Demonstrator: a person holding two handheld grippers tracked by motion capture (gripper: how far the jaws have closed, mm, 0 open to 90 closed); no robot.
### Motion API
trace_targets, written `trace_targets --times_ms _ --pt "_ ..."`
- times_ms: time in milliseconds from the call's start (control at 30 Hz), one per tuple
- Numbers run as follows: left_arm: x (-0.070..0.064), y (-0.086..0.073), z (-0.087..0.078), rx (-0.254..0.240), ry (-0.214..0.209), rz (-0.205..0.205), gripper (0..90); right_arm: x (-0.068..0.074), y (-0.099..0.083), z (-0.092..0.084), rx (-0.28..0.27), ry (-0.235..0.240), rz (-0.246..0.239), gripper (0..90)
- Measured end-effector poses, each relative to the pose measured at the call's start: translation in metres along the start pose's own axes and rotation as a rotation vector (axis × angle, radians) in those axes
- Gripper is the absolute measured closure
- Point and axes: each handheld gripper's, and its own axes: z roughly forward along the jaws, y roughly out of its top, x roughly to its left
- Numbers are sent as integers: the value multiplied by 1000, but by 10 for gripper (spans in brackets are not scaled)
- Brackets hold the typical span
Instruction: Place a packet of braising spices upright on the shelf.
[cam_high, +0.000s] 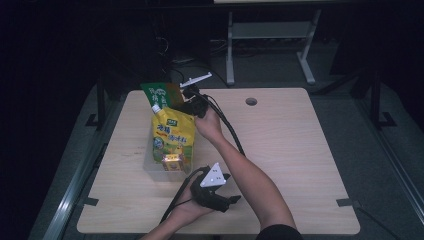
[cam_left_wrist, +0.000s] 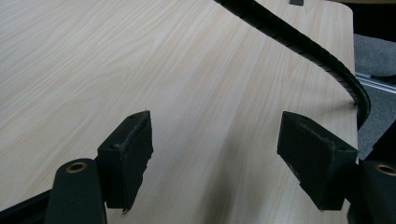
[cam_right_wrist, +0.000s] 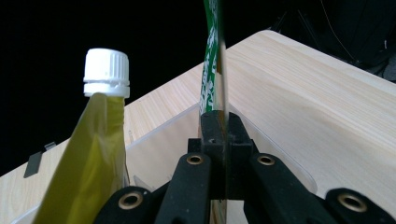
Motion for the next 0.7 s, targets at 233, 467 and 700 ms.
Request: trace_targets --times_ms 233,467,700 --pt "0 0 0 5 -3 2 260 -2 -9 -2 -8 21 -12 892" --pt "0 0 1 11 -4 6 260 -6 -15 -6 7 36 -5 889" --pt "-1 0 1 7 -3 7 260 -10 -18 -9 15 47 6 884"
